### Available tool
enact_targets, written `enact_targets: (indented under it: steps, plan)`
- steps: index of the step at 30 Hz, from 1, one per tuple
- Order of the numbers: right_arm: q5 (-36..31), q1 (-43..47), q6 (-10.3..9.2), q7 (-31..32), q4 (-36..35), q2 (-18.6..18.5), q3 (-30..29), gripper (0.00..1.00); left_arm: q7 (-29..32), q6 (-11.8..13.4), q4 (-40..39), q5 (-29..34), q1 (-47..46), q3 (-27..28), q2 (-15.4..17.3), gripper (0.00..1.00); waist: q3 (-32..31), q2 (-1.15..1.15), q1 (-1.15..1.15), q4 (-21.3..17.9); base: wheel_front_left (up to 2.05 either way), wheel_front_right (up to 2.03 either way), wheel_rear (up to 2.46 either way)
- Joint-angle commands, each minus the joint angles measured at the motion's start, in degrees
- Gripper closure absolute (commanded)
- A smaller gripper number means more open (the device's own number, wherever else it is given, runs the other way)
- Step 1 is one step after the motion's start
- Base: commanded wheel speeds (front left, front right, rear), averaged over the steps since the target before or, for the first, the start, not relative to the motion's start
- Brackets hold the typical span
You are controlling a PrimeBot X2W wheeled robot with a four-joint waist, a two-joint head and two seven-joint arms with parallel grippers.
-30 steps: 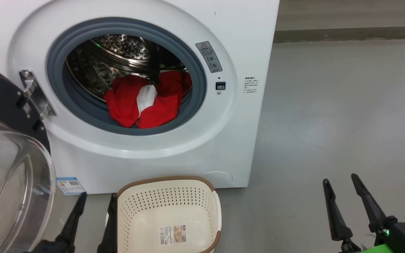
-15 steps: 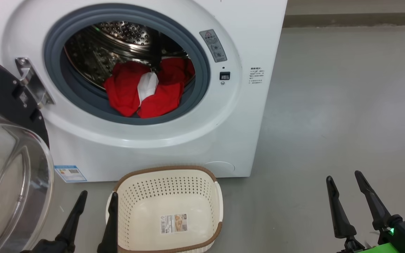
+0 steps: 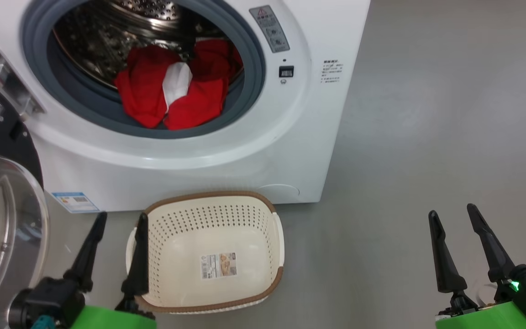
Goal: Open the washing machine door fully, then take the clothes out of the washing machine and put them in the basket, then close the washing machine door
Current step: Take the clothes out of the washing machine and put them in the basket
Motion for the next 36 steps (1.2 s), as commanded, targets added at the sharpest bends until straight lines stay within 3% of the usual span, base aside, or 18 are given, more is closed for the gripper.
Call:
enact_targets:
  steps: [1, 21, 36]
  plan:
    - [0.0, -2.3, 0.36, -0.5, -1.7, -0.8, 1.1, 0.00, -0.6, 0.2, -1.0, -0.2, -2.8, 1.8, 0.7, 0.00, 2.0, 0.00, 0.00, -0.4, 0.00, 0.00, 0.00]
    - [-0.4, -7.7, 0.36, -0.5, -2.5, -0.8, 2.1, 0.00, -2.0, -3.7, 13.9, -2.9, -26.8, 2.3, 1.8, 0.00, 12.6, 0.00, 0.00, -3.0, 0.00, 0.00, 0.00]
    - [-0.1, -10.3, 0.36, -0.5, -2.8, -0.8, 2.7, 0.00, -3.2, -3.6, 29.3, -1.1, -43.2, 2.3, 3.0, 0.00, 17.8, 0.00, 0.00, -4.5, 0.00, 0.00, 0.00]
